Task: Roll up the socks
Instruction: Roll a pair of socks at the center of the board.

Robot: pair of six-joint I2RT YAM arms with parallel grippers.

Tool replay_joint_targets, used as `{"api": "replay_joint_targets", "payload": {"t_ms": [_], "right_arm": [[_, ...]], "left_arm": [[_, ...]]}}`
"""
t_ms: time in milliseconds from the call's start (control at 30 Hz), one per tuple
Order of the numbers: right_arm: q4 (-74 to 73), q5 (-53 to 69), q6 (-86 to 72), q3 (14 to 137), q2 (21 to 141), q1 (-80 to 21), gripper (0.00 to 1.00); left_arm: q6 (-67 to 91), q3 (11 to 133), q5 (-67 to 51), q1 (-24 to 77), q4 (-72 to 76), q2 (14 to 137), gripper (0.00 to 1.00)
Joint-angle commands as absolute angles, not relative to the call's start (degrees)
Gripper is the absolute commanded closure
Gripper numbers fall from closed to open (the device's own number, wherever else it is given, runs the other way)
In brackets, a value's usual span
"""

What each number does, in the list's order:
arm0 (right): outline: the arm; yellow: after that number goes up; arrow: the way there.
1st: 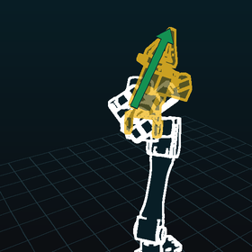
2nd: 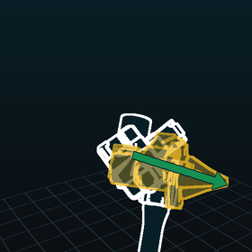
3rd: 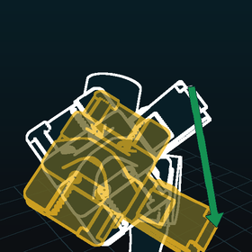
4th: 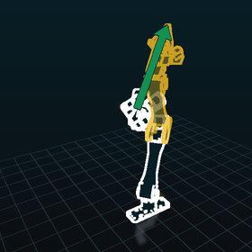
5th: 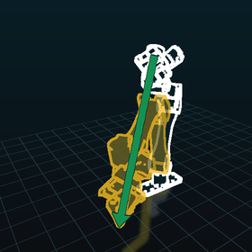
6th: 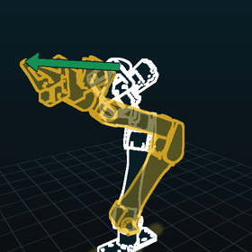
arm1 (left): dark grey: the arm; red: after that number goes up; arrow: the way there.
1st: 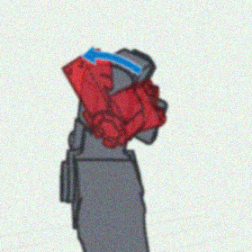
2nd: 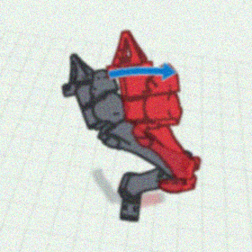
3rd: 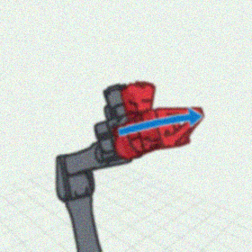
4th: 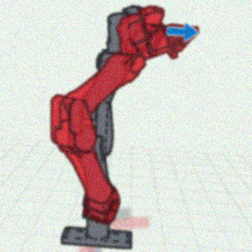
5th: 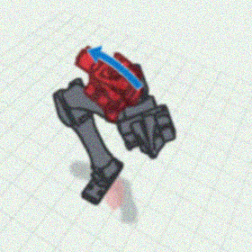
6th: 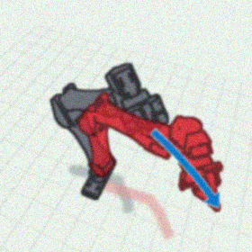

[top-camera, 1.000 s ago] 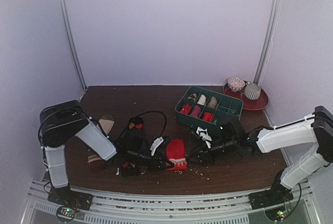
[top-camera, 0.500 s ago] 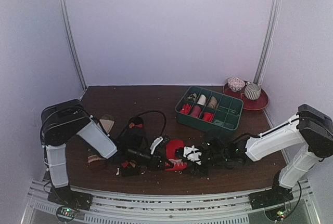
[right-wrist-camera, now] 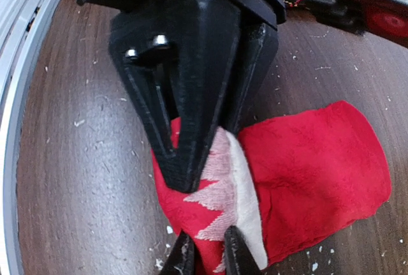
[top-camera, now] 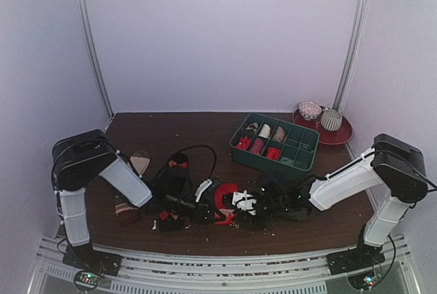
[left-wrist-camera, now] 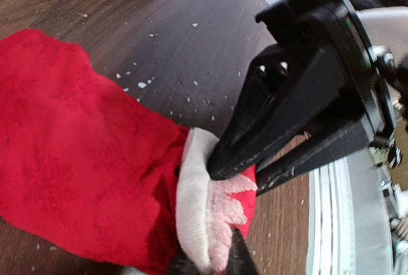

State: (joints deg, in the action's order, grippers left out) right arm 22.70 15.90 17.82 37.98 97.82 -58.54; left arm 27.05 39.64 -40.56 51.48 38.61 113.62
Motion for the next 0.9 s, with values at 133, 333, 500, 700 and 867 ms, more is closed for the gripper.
{"api": "replay_joint_targets", "payload": {"t_ms": [133, 333, 500, 700, 867], "right_arm": [[2.51, 22.21, 7.72, 43.60, 102.13, -57.95, 0.88], [-18.30, 31.91, 4.98, 54.86, 104.78, -56.39, 0.87], [-25.62, 43.14, 2.38, 60.94, 108.05, -53.33, 0.87], [-29.35, 51.05, 0.97, 64.91, 112.64, -48.27, 0.87], [-29.96, 50.78, 0.47, 67.00, 116.94, -47.22, 0.88]], "left_arm": [[16.19, 34.22, -25.00, 51.33, 20.82, 101.27, 0.68], [8.50, 25.93, -15.62, 51.46, 35.93, 86.46, 0.58], [1.79, 21.24, -14.29, 53.95, 46.80, 82.42, 0.48], [-0.57, 22.98, -16.05, 58.92, 50.82, 90.31, 0.49], [1.22, 24.15, -17.55, 62.54, 53.85, 95.35, 0.49]]}}
